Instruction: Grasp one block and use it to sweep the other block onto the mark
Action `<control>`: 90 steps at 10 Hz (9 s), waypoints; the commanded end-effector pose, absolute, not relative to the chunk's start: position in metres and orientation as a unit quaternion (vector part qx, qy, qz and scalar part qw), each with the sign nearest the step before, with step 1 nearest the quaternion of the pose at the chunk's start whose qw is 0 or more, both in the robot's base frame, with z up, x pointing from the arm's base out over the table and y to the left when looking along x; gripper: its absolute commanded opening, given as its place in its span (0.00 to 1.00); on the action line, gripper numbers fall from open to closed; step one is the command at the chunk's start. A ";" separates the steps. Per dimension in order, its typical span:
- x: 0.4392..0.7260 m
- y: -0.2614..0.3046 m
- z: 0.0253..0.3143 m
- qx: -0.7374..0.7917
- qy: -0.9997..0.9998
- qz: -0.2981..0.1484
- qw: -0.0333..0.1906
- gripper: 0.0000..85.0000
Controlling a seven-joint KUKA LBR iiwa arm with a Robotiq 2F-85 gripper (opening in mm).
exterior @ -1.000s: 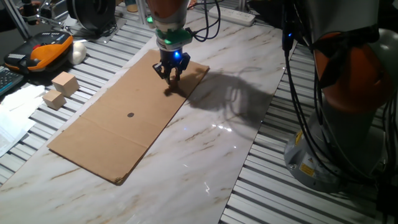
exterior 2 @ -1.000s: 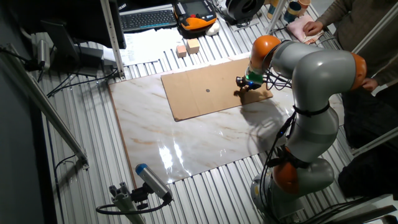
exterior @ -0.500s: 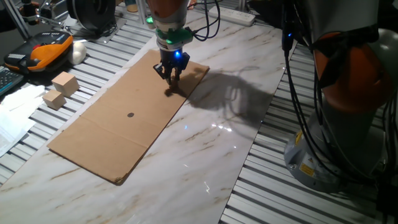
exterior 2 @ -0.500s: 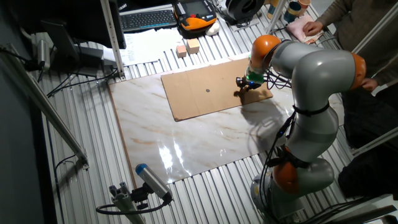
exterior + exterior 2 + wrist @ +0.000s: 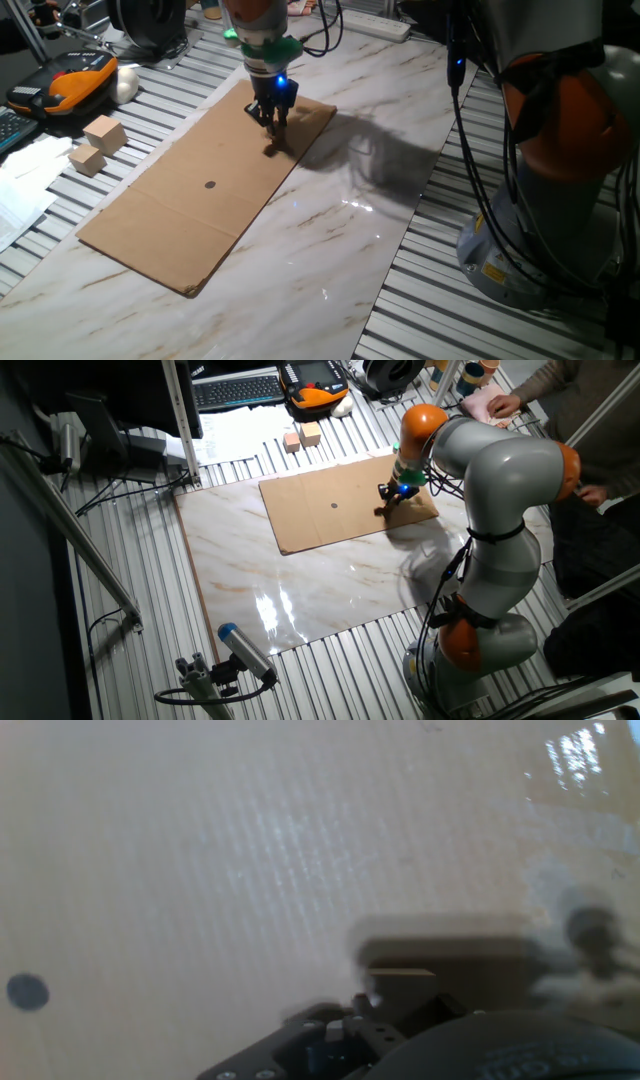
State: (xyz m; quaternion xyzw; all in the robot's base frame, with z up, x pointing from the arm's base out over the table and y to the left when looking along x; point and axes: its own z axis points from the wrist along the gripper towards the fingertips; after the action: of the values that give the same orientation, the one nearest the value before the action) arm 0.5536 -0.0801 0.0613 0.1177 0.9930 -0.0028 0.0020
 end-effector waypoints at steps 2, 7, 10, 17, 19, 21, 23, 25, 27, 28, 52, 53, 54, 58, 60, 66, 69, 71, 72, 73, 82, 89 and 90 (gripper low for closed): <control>0.554 -0.080 0.061 0.062 0.998 0.002 0.002 0.00; 0.554 -0.081 0.062 0.063 0.998 -0.002 0.003 0.00; 0.554 -0.081 0.062 0.060 0.998 -0.005 0.003 0.00; 0.554 -0.081 0.062 -0.003 0.999 -0.041 0.004 0.00; 0.554 -0.081 0.062 -0.028 0.999 -0.031 0.004 0.00; 0.554 -0.081 0.062 -0.032 0.999 -0.042 0.004 0.00; 0.554 -0.081 0.062 -0.037 0.998 -0.049 0.012 0.00; 0.554 -0.081 0.062 -0.040 0.998 -0.053 0.013 0.00; 0.554 -0.081 0.062 -0.039 0.998 -0.055 0.013 0.00; 0.554 -0.081 0.062 -0.040 0.998 -0.049 0.011 0.00; 0.590 -0.020 0.046 -0.012 1.000 -0.013 -0.011 0.00; 0.592 -0.016 0.047 -0.010 1.000 -0.013 -0.014 0.00; 0.593 -0.012 0.048 -0.007 1.000 -0.013 -0.014 0.00; 0.596 0.004 0.047 0.006 1.000 -0.019 -0.015 0.00; 0.595 0.012 0.044 0.015 1.000 -0.022 -0.011 0.00; 0.595 0.041 0.042 0.039 0.999 -0.024 -0.012 0.00; 0.595 0.060 0.043 0.055 0.998 -0.029 -0.010 0.00; 0.598 0.072 0.047 0.067 0.997 -0.031 -0.013 0.00; 0.598 0.075 0.045 0.069 0.997 -0.032 -0.013 0.00; 0.600 0.078 0.043 0.072 0.997 -0.031 -0.012 0.00; 0.606 0.109 0.035 0.110 0.993 -0.028 -0.011 0.00; 0.605 0.109 0.038 0.168 0.985 -0.048 -0.001 0.80; 0.604 0.109 0.040 0.167 0.985 -0.044 -0.003 0.80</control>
State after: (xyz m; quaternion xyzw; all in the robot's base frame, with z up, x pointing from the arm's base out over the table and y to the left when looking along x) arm 0.6033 0.1096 0.0406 0.1661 0.9852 -0.0428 -0.0038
